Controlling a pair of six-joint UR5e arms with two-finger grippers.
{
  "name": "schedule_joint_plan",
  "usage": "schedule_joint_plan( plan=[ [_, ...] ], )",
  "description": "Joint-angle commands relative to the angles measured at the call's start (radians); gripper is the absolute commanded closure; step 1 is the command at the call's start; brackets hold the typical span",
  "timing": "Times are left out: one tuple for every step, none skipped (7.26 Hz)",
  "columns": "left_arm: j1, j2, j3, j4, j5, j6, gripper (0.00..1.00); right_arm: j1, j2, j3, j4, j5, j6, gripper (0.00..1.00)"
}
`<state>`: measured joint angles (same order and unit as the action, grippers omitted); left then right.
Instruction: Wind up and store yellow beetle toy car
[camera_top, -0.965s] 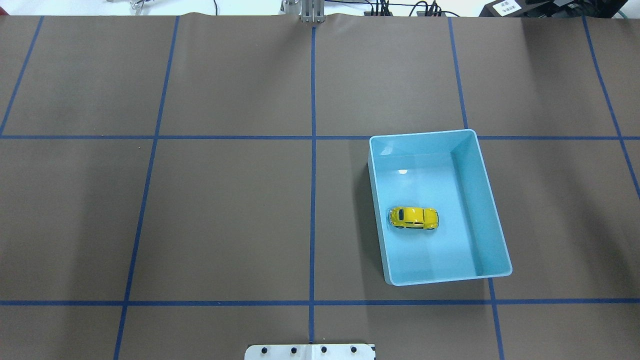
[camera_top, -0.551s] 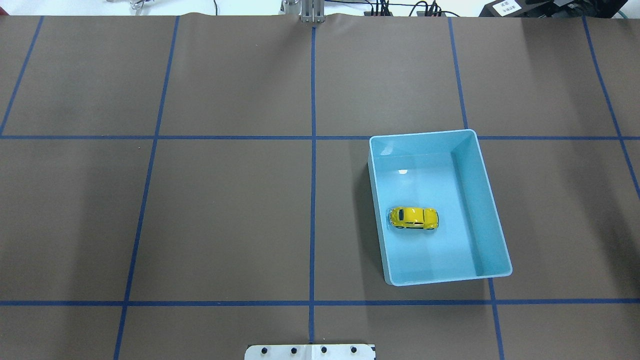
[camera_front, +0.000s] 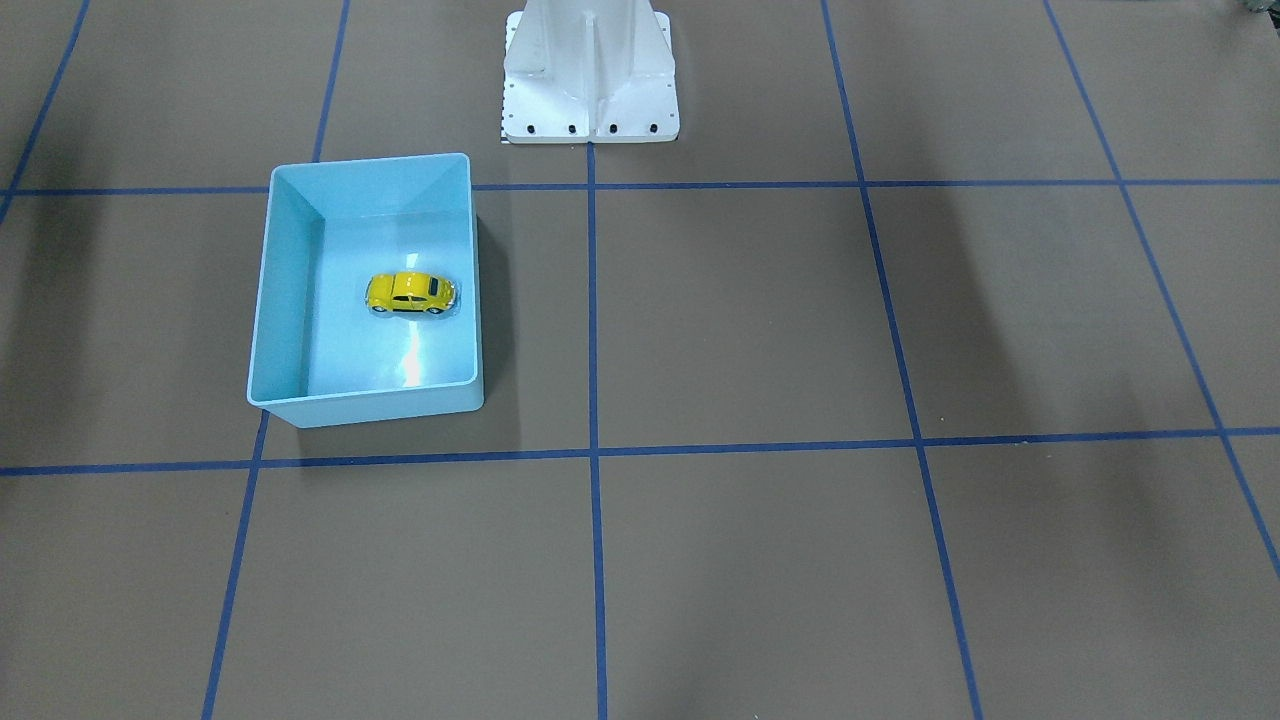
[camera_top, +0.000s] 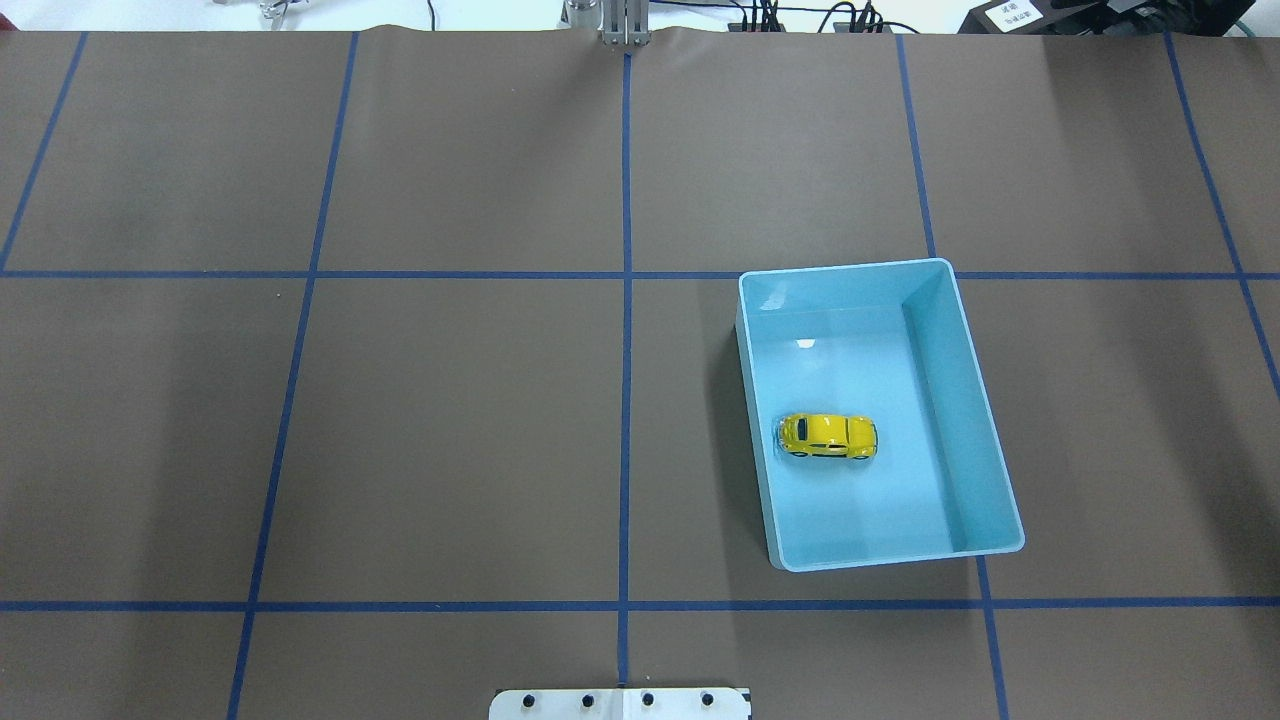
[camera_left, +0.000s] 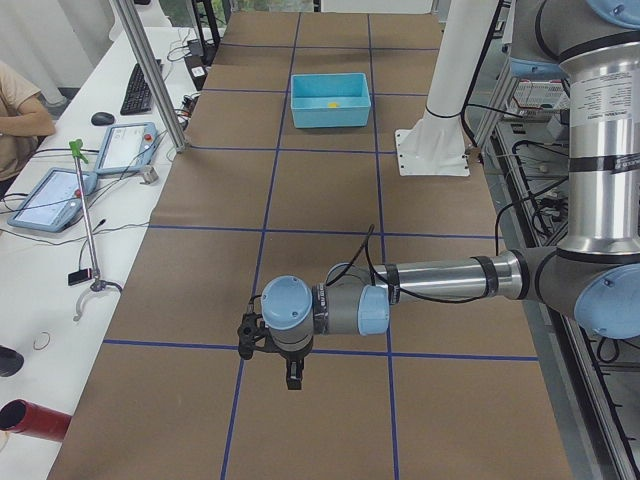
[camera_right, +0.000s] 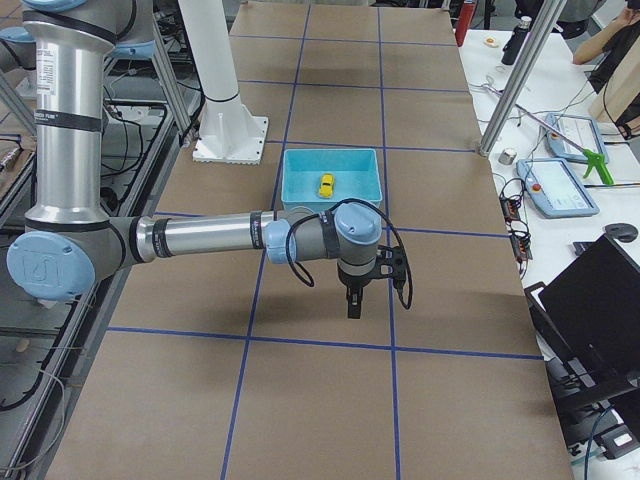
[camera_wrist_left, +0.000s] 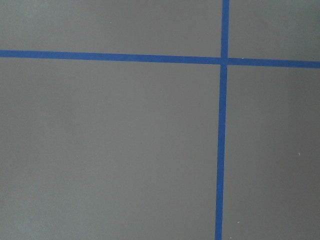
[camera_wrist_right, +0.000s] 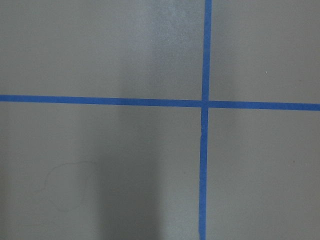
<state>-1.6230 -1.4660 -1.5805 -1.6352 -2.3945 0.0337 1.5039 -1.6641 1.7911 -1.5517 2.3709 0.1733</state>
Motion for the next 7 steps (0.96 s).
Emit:
schedule_joint_plan(
  plan=[
    [0.000,0.001,0.001,0.000,0.000,0.000,0.00,0.002,-0.008,0.004,-0.021,0.001,-0.011,0.00],
    [0.000,0.001,0.001,0.000,0.000,0.000,0.00,0.002,-0.009,0.002,-0.021,-0.005,-0.009,0.00],
    [0.000,0.001,0.001,0.000,0.000,0.000,0.00,0.002,-0.009,0.002,-0.021,-0.010,-0.011,0.00],
    [0.000,0.001,-0.001,0.000,0.000,0.000,0.00,0.002,-0.009,0.002,-0.021,-0.010,-0.011,0.00],
    [0.000,0.001,0.001,0.000,0.000,0.000,0.00,0.002,-0.009,0.001,-0.021,-0.010,-0.011,0.00],
    [0.000,0.001,0.001,0.000,0.000,0.000,0.00,0.002,-0.009,0.002,-0.021,-0.010,-0.011,0.00],
    [0.000,0.001,0.001,0.000,0.000,0.000,0.00,0.002,-0.009,0.002,-0.021,-0.010,-0.011,0.00]
  ],
)
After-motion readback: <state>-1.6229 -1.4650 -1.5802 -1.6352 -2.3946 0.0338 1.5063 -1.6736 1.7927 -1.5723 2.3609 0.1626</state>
